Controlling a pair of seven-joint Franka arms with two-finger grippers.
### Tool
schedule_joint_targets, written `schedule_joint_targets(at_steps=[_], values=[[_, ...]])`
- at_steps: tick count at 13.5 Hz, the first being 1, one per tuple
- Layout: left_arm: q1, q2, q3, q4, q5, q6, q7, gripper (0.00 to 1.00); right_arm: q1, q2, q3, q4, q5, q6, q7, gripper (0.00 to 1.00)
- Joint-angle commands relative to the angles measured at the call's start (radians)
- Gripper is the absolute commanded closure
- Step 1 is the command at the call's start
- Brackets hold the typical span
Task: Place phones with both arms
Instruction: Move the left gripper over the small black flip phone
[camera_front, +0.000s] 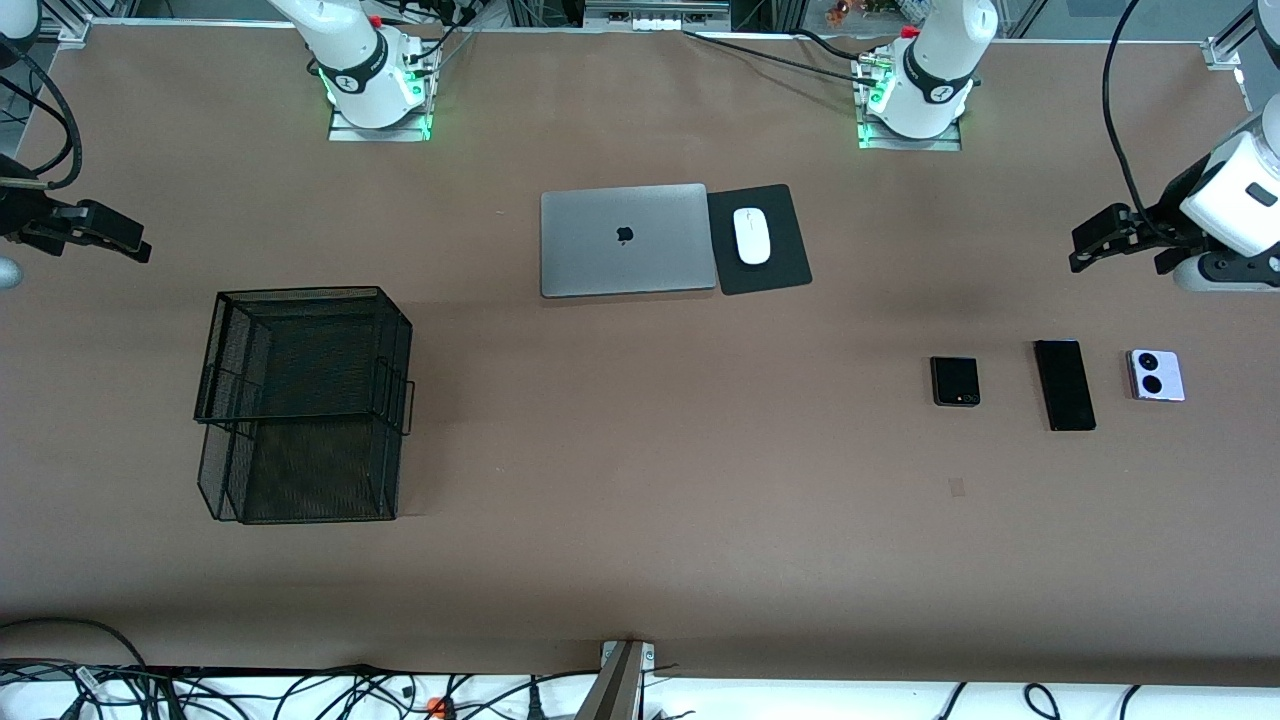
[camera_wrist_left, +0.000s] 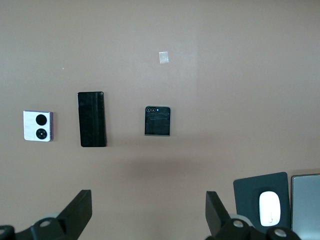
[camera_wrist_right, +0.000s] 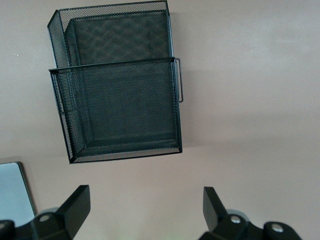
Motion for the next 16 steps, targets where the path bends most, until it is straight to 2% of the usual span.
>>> schedule_joint_targets(at_steps=[1,4,6,11,13,16], values=[[0.008,0.053,-0.001,0.075,0.007,-0.051,0.013,0.0,-0.013,-0.005,0.015,0.012,-0.001,-0.005,0.009,0.0],[0.021,0.111,0.0,0.141,0.001,-0.093,0.016,0.0,-0.013,-0.005,0.015,0.012,-0.001,-0.002,0.011,0.0],[0.018,0.159,0.0,0.14,0.001,-0.093,0.022,0.0,-0.013,-0.005,0.014,0.012,0.0,-0.002,0.011,0.0],[0.03,0.32,-0.004,0.102,0.006,0.059,0.022,0.0,-0.013,-0.005,0.014,0.012,0.0,-0.002,0.009,0.0],[0.031,0.348,-0.007,0.034,0.006,0.161,0.022,0.0,-0.013,-0.005,0.014,0.012,0.0,-0.002,0.011,0.0],[0.029,0.349,-0.009,-0.151,0.006,0.423,0.02,0.0,-0.013,-0.005,0.015,0.012,0.0,-0.002,0.011,0.0]])
